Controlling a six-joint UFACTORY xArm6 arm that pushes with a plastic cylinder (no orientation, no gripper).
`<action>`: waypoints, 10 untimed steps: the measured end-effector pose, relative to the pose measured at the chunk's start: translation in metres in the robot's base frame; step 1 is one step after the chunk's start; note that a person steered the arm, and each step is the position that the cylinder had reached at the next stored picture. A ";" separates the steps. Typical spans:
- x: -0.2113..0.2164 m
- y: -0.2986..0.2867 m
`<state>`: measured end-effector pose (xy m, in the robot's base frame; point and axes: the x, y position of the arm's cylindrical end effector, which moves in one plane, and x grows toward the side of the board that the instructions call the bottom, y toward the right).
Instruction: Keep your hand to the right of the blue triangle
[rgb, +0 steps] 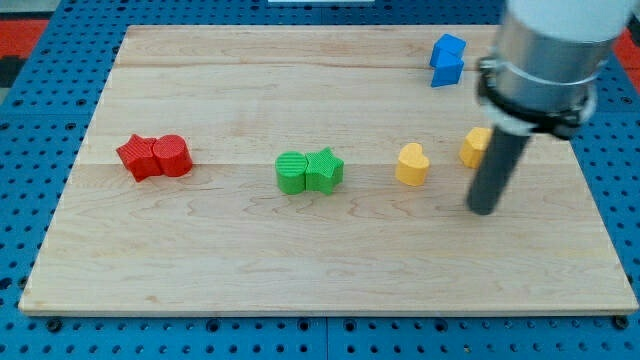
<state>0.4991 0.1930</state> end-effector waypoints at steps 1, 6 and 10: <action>-0.013 0.050; -0.101 0.032; -0.208 0.039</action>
